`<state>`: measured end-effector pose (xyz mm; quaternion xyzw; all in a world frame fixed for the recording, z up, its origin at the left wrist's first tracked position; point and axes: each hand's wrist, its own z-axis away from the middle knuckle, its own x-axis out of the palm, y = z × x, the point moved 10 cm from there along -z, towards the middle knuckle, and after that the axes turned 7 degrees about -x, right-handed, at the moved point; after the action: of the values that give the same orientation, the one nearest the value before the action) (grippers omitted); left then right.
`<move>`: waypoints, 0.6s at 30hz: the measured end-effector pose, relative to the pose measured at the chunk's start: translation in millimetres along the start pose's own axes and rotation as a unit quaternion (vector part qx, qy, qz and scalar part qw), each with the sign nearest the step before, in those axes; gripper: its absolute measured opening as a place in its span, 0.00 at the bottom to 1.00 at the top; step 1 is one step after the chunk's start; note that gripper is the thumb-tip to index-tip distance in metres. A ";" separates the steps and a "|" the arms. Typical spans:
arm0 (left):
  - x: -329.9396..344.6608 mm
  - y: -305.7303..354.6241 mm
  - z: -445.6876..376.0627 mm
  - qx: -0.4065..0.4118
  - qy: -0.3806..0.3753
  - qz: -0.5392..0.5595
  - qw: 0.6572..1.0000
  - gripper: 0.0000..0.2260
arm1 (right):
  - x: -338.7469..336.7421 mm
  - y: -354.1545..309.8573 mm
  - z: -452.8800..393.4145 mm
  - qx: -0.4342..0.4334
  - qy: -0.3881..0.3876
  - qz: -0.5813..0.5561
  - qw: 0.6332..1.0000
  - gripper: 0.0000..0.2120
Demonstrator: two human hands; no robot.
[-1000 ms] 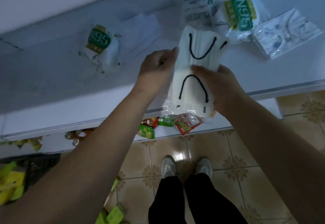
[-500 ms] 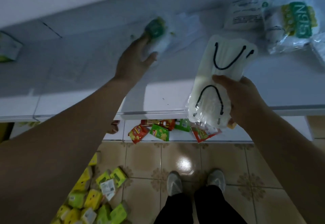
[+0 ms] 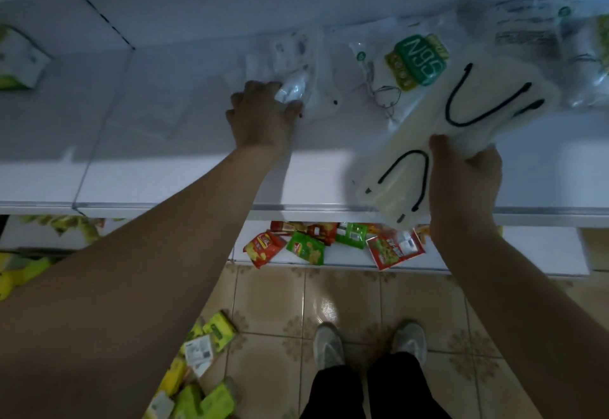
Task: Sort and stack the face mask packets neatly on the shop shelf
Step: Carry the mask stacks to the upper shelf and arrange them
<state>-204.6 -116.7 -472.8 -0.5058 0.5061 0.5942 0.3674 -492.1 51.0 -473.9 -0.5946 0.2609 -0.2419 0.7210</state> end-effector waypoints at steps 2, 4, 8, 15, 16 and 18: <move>-13.5 -13.9 -3.7 0.003 0.031 0.048 0.998 0.14 | 5.6 -2.0 4.6 -0.015 -0.005 0.011 1.000 0.09; -33.6 -46.8 -8.7 -0.045 0.081 0.102 0.991 0.13 | 10.0 -4.3 6.2 -0.022 -0.009 0.015 1.000 0.10; -42.4 -116.6 -2.4 -0.220 0.072 0.069 0.970 0.24 | 25.4 -5.9 8.7 -0.016 -0.035 0.019 0.999 0.10; 10.5 14.9 12.8 0.141 -0.063 -0.022 0.988 0.42 | 45.1 -5.0 16.5 -0.013 -0.047 0.018 0.999 0.07; 22.6 24.1 15.0 0.160 -0.091 -0.037 0.982 0.38 | 45.3 -5.0 16.9 -0.011 -0.048 0.018 0.999 0.07; 18.1 32.5 14.8 0.175 -0.058 -0.012 0.983 0.24 | 44.1 -6.2 16.5 -0.013 -0.055 0.020 0.998 0.07</move>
<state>-242.8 -110.8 -483.3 -0.4045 0.5736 0.5203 0.4865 -448.5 32.9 -469.1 -0.6111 0.2356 -0.1905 0.7313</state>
